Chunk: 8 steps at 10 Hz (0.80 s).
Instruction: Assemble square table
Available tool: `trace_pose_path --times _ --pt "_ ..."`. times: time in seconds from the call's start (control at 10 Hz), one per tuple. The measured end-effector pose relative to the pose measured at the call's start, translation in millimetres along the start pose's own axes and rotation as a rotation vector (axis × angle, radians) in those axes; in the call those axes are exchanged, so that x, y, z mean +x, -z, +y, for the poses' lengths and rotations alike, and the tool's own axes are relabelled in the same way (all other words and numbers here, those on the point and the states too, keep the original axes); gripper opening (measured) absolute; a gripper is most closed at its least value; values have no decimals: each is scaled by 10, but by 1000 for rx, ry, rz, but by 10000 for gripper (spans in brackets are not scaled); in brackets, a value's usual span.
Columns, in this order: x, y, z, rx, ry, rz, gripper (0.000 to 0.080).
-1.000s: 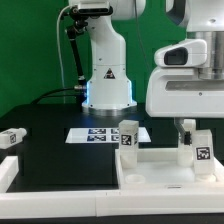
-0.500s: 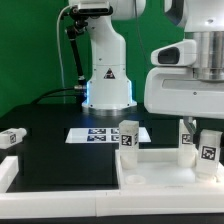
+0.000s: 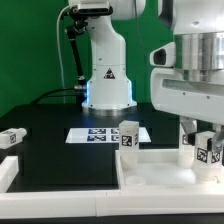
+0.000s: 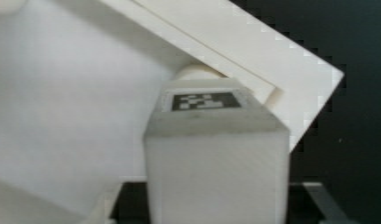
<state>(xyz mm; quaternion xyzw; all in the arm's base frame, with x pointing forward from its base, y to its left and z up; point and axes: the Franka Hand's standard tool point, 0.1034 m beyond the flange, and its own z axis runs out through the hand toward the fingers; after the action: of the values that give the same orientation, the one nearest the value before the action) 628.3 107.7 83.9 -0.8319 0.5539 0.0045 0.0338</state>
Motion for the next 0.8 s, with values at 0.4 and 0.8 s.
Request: trace_pose_path --times 0.4,0.8 --pt "57 -20 31 39 -540 -97 291" --pt "-14 -21 -21 6 -309 6 614"
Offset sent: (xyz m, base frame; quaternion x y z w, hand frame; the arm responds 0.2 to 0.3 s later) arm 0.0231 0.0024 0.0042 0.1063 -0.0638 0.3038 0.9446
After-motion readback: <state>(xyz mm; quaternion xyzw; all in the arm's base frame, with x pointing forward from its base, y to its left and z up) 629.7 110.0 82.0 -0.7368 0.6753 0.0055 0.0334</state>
